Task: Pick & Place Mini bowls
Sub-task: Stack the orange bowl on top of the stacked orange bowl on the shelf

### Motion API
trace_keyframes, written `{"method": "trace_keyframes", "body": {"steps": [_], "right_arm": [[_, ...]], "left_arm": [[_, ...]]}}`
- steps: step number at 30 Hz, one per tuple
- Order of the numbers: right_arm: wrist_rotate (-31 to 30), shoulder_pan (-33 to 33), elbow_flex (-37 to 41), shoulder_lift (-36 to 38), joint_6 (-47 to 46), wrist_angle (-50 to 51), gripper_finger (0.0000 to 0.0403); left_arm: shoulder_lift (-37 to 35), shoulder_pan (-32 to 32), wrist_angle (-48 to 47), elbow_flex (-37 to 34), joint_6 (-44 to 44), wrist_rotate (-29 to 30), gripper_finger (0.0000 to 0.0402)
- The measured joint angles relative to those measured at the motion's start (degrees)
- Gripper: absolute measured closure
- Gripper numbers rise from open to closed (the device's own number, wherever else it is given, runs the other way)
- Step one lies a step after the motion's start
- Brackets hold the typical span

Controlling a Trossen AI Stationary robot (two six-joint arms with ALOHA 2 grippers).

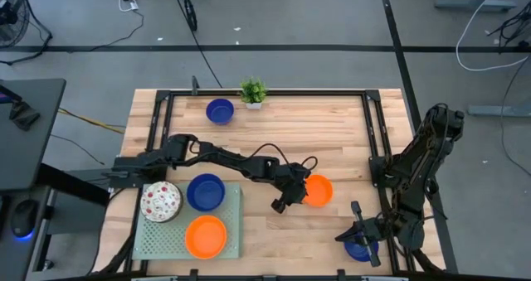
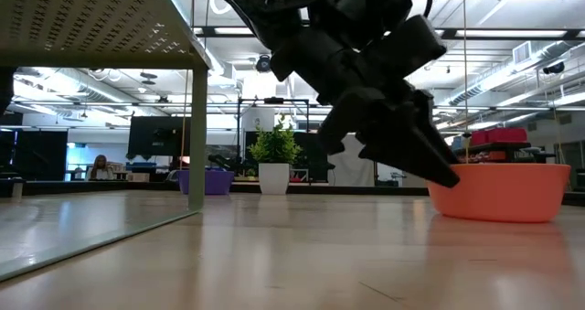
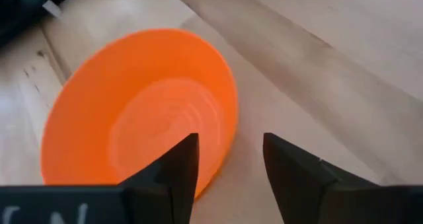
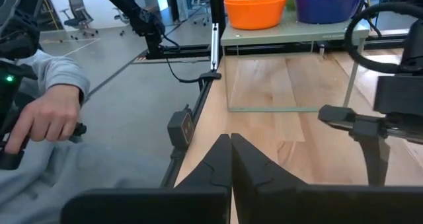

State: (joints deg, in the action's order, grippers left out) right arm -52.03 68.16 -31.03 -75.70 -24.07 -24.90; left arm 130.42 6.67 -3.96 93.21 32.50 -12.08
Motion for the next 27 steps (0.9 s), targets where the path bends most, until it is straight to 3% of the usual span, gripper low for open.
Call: {"method": "trace_keyframes", "body": {"steps": [8, 16, 18, 23, 27], "right_arm": [[0.02, 0.0, 0.0, 0.02, 0.42, -0.01, 0.0403], [0.06, 0.0, 0.0, 0.02, 0.38, -0.01, 0.0403], [0.22, 0.0, 0.0, 0.02, 0.38, -0.01, 0.0403], [0.57, 0.4, 0.0, 0.04, 0.45, -0.01, 0.0403], [0.57, 1.11, 0.02, 0.04, 0.56, 0.03, 0.0403]], "left_arm": [[0.83, 0.34, 0.97, 0.04, 0.45, 0.88, 0.0289], [0.93, 1.74, 1.71, 0.63, 0.29, 0.9, 0.0388], [0.77, 2.46, 0.48, 1.81, 0.26, 0.93, 0.0392], [-2.4, 5.58, -10.61, 7.78, -0.2, 1.06, 0.0392], [-5.69, 10.08, -26.11, 16.53, -1.54, 1.52, 0.0394]]}}
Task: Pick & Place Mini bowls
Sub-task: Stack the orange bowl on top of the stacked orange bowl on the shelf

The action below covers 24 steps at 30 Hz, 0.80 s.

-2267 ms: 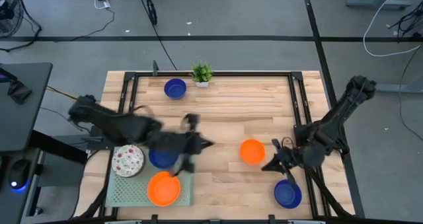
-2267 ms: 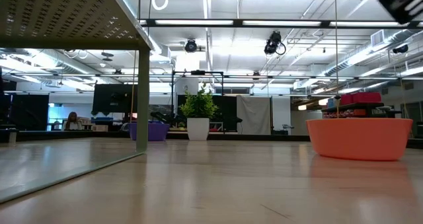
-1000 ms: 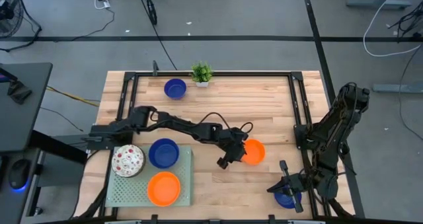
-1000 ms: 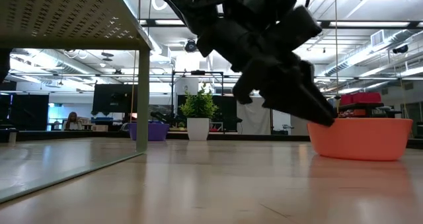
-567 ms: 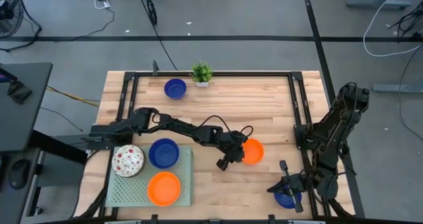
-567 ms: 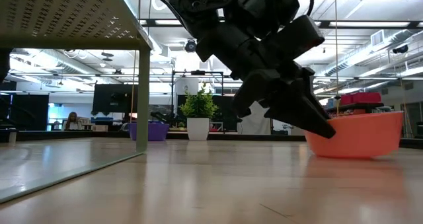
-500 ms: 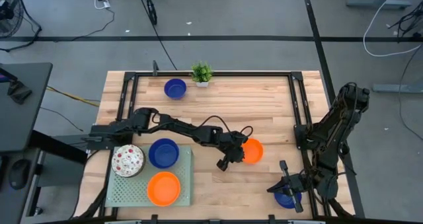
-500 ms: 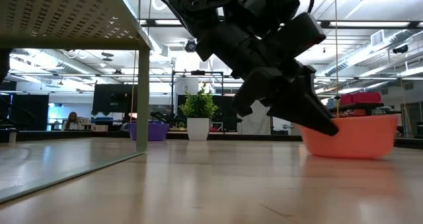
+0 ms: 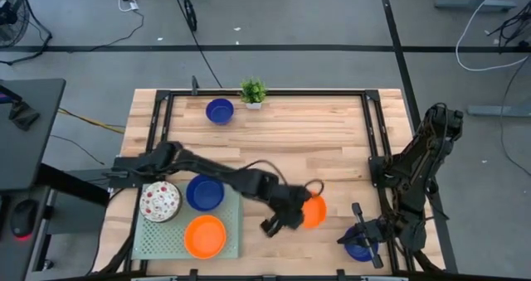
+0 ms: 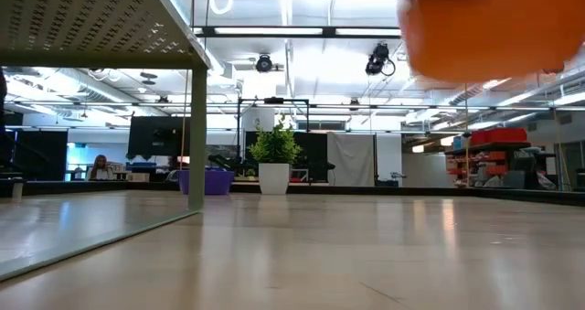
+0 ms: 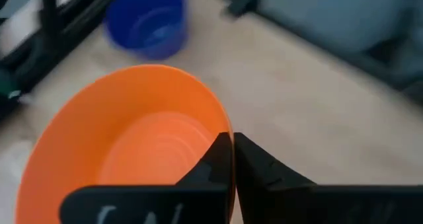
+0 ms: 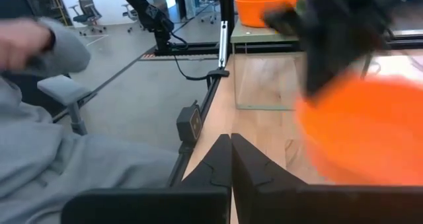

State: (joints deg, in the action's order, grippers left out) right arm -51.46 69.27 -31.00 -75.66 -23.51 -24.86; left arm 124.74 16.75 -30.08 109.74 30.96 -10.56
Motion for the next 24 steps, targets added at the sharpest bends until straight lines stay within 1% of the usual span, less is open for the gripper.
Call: {"method": "trace_keyframes", "body": {"steps": [2, 4, 7, 10, 12, 14, 16, 19, 21, 24], "right_arm": [[0.0, 0.16, 0.0, 0.0, 0.0, -0.02, 0.0403], [0.0, 0.25, 0.0, 0.0, 0.0, 0.0, 0.0403], [-0.02, 0.34, 0.0, 0.0, 0.0, 0.0, 0.0403], [-0.02, 0.34, 0.0, 0.0, 0.02, 0.0, 0.0403], [-0.04, 0.34, 0.0, 0.0, 0.14, 0.0, 0.0403], [-0.09, 0.34, 0.0, 0.0, 0.45, -0.02, 0.0403], [-0.16, 0.31, 0.0, 0.0, 0.76, -0.03, 0.0403], [-0.6, 0.15, 0.0, 0.0, 1.74, -0.27, 0.0403], [-0.6, 0.09, 0.0, 0.0, 2.13, -0.47, 0.0403], [-0.61, -0.28, 0.0, 0.0, 2.16, -0.63, 0.0403]], "left_arm": [[-1.07, 2.94, -7.17, 5.3, -1.79, 0.8, 0.0392], [-1.85, 6.17, -15.34, 10.54, -3.58, 3.22, 0.0393], [-2.66, 11.73, -26.87, 18.0, -8.15, 10.24, 0.0396], [-2.68, 17.35, -37.99, 24.44, -15.76, 19.65, 0.0395], [-3.72, 20.51, -42.48, 24.95, -21.82, 24.8, 0.0395], [-5.7, 22.97, -46.04, 23.2, -28.03, 27.28, 0.0395], [-6.85, 25.01, -49.93, 23.1, -35.21, 29.29, 0.0396], [-8.22, 28.17, -57.01, 23.05, -44.1, 33.99, 0.0396], [-9.13, 30.16, -59.87, 23.05, -49.18, 35.9, 0.0395], [-10.67, 33.12, -59.63, 23.03, -53.6, 36.46, 0.0394]]}}
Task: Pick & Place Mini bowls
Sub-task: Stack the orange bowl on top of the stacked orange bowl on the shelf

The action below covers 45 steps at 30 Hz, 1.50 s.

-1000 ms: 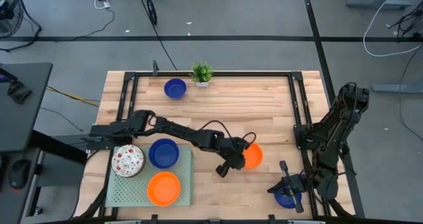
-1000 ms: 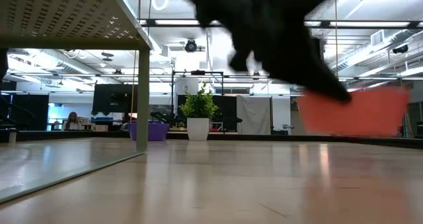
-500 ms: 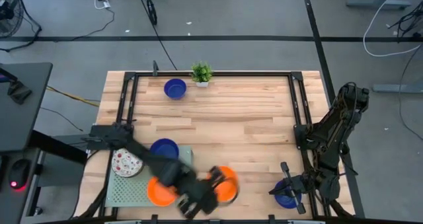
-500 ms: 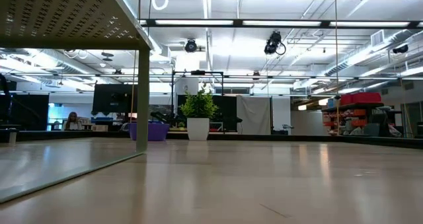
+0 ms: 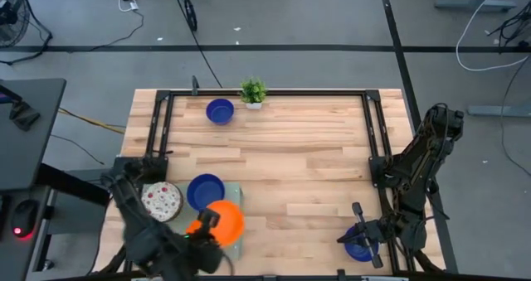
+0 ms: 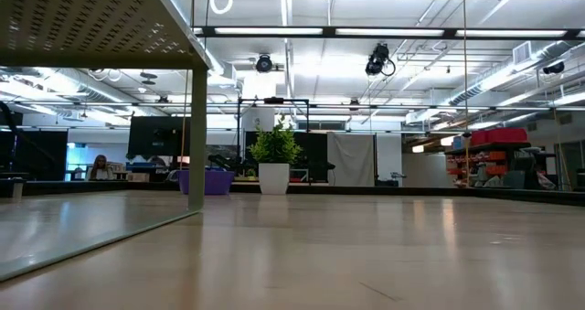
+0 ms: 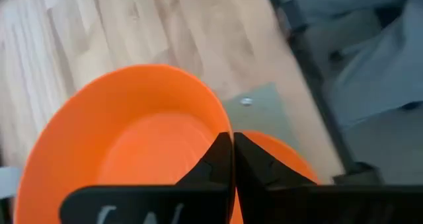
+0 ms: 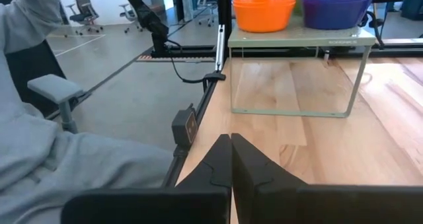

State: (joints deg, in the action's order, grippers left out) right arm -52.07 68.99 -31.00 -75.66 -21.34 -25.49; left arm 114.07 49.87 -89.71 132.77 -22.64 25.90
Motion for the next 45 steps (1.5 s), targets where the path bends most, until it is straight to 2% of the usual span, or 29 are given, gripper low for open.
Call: {"method": "trace_keyframes", "body": {"steps": [7, 16, 25, 32, 35, 45], "right_arm": [[0.0, -0.72, 0.0, 0.0, -0.04, -0.31, 0.0401], [0.02, -0.72, 0.0, 0.0, -0.17, -0.38, 0.0396], [0.02, -0.72, 0.0, 0.0, 5.35, -2.63, 0.0394], [0.02, -1.53, 0.0, 0.0, 9.77, -3.16, 0.0394], [0.13, -2.24, 0.0, 0.0, 10.87, -3.24, 0.0394], [0.66, -3.34, 0.0, 0.0, 11.58, -3.27, 0.0394]], "left_arm": [[-0.51, 5.97, -0.27, -0.02, -10.27, 1.28, 0.0393], [-0.51, 10.84, -0.29, -2.86, -20.07, 10.29, 0.0395], [-0.44, 11.54, -0.34, -10.8, -29.5, 11.96, 0.039], [-0.46, 12.15, -0.25, -14.29, -36.25, 17.53, 0.0382], [-0.46, 12.18, -0.1, -15.7, -38.61, 17.8, 0.0373], [-0.47, 12.19, 3.72, -17.44, -39.74, 17.5, 0.0346]]}}
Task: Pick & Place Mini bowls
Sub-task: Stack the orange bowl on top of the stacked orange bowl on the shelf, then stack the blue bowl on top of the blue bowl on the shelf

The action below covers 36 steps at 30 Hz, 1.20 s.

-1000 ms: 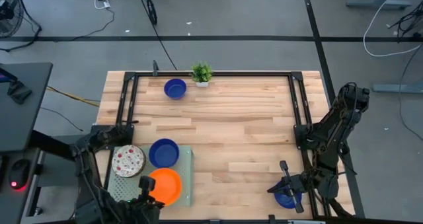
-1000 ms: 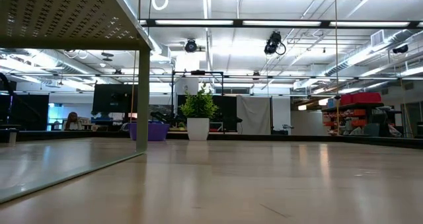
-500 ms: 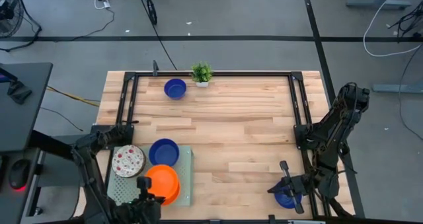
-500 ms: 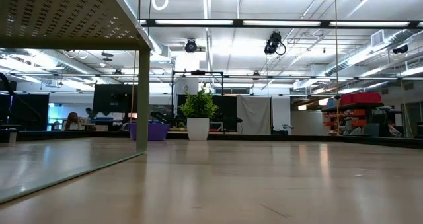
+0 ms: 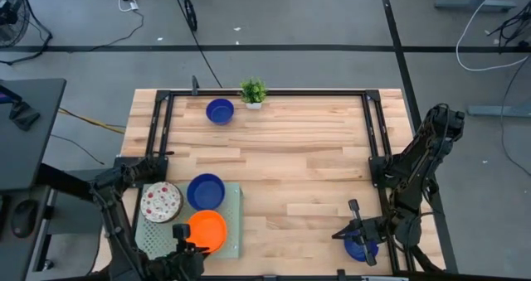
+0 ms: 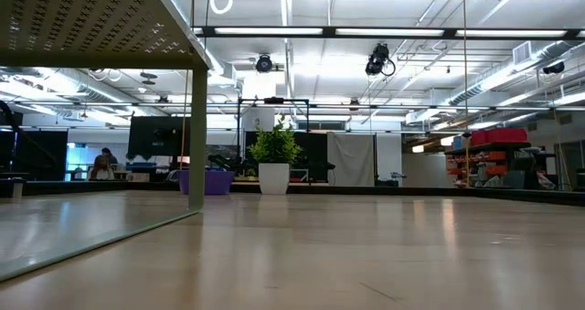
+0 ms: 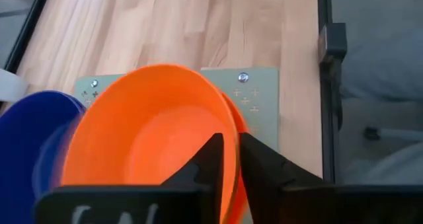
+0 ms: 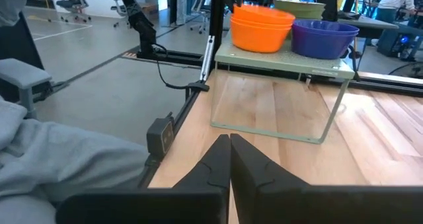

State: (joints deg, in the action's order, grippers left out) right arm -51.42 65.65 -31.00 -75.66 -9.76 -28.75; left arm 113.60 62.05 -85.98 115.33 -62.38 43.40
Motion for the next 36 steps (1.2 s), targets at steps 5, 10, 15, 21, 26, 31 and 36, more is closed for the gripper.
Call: {"method": "trace_keyframes", "body": {"steps": [5, 10, 15, 21, 26, 31, 36], "right_arm": [[0.02, 0.0, 0.0, 0.0, 0.16, 0.01, 0.0394], [0.02, 0.0, 0.0, 0.0, 0.15, 0.0, 0.0394], [0.02, -0.31, 0.0, 0.0, 0.13, -0.08, 0.0394], [0.17, -2.47, 0.0, 0.0, -1.98, -2.71, 0.0394], [2.53, -4.73, 0.0, -0.02, -5.0, -1.49, 0.0393], [7.23, -5.77, 0.0, -0.02, -6.88, -1.16, 0.0383], [8.99, -5.22, 0.0, -0.04, -8.99, -1.01, 0.0371]], "left_arm": [[-0.02, 0.12, 0.18, 0.0, 0.04, 0.05, 0.0311], [-0.04, 0.12, 0.41, 0.02, 0.91, 0.3, 0.0259], [-0.04, -1.37, 2.37, 3.55, 9.81, -0.82, 0.0214], [-0.21, -8.2, 9.22, 11.09, 33.09, -6.02, 0.0222], [-0.21, -18.5, 13.25, 12.74, 49.31, -17.01, 0.0247], [-0.26, -31.84, 19.81, 10.51, 59.97, -31.58, 0.0268], [-0.24, -45.25, 31.65, 4.58, 68.43, -49.97, 0.0275]]}}
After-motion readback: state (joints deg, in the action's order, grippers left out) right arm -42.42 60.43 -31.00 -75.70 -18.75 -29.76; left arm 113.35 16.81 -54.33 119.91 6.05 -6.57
